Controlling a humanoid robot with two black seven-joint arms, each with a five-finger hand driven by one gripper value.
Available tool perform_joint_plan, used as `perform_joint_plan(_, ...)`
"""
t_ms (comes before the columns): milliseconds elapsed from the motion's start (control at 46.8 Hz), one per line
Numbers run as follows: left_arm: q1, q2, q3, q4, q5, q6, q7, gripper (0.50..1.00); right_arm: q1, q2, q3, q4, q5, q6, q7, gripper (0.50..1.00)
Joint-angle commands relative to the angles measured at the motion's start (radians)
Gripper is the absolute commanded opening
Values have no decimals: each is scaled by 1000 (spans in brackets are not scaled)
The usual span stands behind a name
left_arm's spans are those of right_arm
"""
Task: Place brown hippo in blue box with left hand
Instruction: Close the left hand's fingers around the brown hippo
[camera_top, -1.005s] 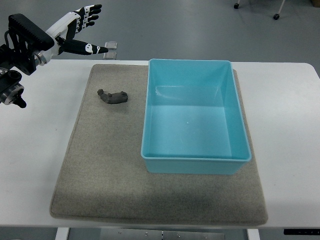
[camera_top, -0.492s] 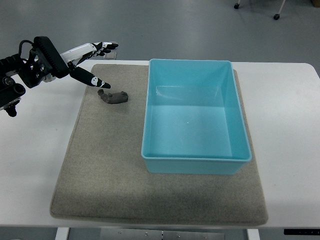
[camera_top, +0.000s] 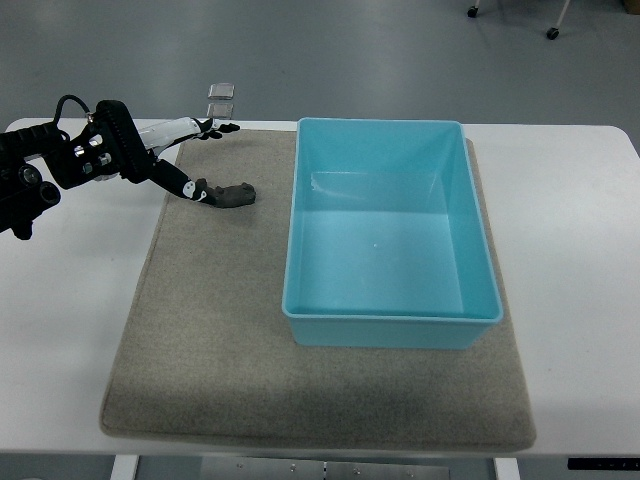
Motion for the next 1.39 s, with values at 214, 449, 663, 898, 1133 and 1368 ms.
perform_joint_plan(214,1,-21,38,0,0,1,4,857,0,0,0,0,0,0,0,936)
perform_joint_plan(449,0,-36,47,2,2,23,6,857,0,0,0,0,0,0,0,936)
perform_joint_plan(663,0,-38,58,3,11,24,6,855,0,0,0,0,-1,0,0,936)
perform_joint_plan(898,0,-38,64,3,29,34,27,827,0,0,0,0,0,0,0,936)
perform_joint_plan(1133,1,-47,64,2,29,37,29,789,0,0,0,0,0,0,0,936)
perform_joint_plan(1368,1,-49,71,0,58,37,29,750,0,0,0,0,0,0,0,936)
